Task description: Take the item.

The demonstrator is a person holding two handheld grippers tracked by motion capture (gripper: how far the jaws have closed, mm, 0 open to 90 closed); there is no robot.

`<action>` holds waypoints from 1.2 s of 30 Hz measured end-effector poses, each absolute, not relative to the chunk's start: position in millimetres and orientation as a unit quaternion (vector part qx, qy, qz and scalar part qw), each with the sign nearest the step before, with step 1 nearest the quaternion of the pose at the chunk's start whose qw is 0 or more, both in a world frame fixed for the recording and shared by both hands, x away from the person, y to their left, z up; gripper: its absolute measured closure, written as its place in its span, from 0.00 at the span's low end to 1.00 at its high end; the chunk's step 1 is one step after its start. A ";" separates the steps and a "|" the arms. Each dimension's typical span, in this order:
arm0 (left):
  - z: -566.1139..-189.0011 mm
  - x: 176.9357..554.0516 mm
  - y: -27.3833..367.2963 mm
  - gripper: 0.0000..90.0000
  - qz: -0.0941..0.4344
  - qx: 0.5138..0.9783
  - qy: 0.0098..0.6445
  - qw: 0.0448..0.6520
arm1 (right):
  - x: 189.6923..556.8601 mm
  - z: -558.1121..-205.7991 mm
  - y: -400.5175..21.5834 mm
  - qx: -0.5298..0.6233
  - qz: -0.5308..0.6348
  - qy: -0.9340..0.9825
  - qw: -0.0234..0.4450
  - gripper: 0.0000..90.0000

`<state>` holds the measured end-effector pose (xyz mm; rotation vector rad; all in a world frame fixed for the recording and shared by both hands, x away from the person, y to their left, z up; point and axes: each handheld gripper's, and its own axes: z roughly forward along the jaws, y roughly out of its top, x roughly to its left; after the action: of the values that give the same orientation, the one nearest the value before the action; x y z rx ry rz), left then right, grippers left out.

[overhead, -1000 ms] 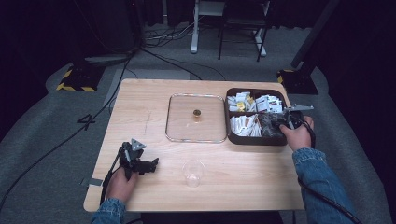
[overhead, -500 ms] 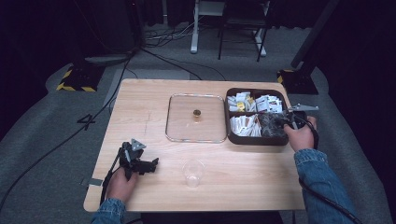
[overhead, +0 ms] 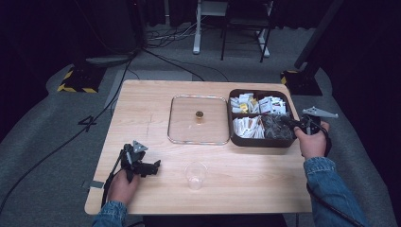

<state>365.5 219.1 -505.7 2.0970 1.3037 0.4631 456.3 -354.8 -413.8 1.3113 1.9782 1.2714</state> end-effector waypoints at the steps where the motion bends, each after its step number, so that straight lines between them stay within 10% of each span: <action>1: -505.7 365.5 219.1 0.00 0.175 0.794 0.493 0.309 | 451.2 -409.8 -354.8 0.467 0.476 0.711 0.221 1.00; 36: -505.6 365.1 219.7 0.00 0.175 0.795 0.492 0.309 | 381.8 -353.3 -285.4 0.322 0.549 0.753 0.168 1.00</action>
<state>365.1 219.7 -505.6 2.1012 1.2991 0.4634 381.8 -285.4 -353.3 0.9170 2.1424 1.5611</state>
